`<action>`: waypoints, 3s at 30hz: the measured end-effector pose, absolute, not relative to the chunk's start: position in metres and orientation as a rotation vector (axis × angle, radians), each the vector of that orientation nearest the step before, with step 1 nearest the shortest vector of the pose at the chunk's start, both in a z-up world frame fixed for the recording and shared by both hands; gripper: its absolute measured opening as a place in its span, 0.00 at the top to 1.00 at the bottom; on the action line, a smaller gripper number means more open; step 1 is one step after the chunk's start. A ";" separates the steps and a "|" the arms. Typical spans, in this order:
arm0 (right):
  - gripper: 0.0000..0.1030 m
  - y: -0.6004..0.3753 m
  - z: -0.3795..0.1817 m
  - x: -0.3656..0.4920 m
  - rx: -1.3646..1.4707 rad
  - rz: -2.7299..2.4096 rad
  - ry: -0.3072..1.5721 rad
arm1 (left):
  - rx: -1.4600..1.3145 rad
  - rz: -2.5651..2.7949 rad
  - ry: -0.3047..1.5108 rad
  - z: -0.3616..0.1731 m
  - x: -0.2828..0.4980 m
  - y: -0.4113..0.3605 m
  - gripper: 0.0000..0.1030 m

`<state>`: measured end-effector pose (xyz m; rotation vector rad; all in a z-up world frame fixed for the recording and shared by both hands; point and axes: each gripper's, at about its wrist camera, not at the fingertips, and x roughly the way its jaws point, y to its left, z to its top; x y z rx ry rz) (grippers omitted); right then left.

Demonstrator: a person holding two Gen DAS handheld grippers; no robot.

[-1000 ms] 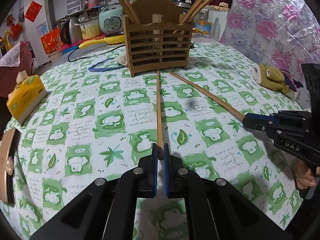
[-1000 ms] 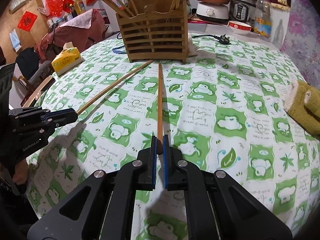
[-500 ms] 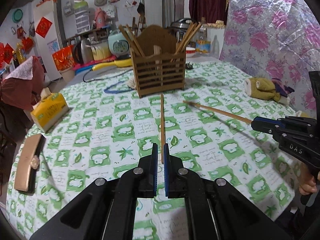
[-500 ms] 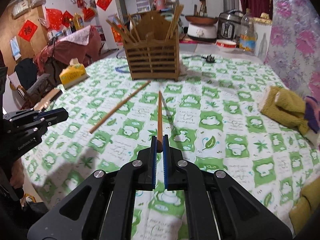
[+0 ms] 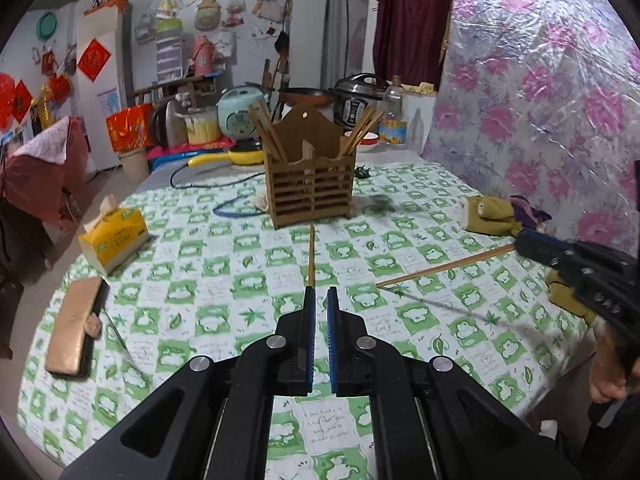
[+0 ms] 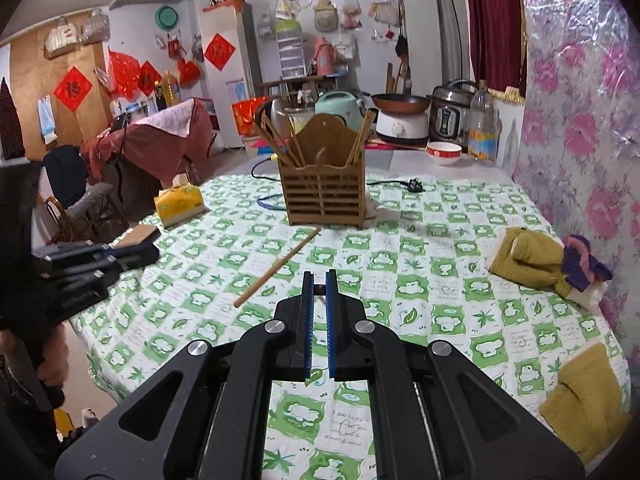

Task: Organize utensils
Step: 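Lift the chopsticks with both tools and carry them over the wooden holder, then lower both chopsticks into the wooden holder and open both tools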

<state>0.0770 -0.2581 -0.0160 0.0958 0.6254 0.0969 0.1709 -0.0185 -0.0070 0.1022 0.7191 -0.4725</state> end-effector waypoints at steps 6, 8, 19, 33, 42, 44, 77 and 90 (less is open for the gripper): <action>0.94 -0.263 -0.014 0.076 0.115 0.096 0.628 | 0.124 -0.448 0.827 -0.063 0.200 -0.032 0.54; 0.94 -0.267 -0.014 0.079 0.122 0.097 0.633 | 0.130 -0.439 0.861 -0.079 0.212 -0.036 0.54; 0.94 -0.285 -0.015 0.108 0.158 0.123 0.646 | 0.218 -0.485 0.995 -0.123 0.252 -0.061 0.76; 0.94 -0.301 -0.006 0.137 0.202 0.129 0.641 | 0.145 -0.517 0.842 -0.048 0.247 -0.045 0.95; 0.94 -0.292 0.015 0.170 0.186 0.117 0.609 | 0.120 -0.541 0.688 0.034 0.277 -0.050 0.95; 0.94 -0.289 0.020 0.177 0.181 0.119 0.602 | 0.122 -0.547 0.665 0.045 0.284 -0.053 0.95; 0.94 -0.295 0.073 0.330 0.275 0.029 0.330 | -0.004 -0.417 0.413 0.130 0.436 -0.112 0.95; 0.89 -0.296 0.051 0.359 0.251 -0.003 0.387 | -0.067 -0.429 0.477 0.094 0.459 -0.100 0.94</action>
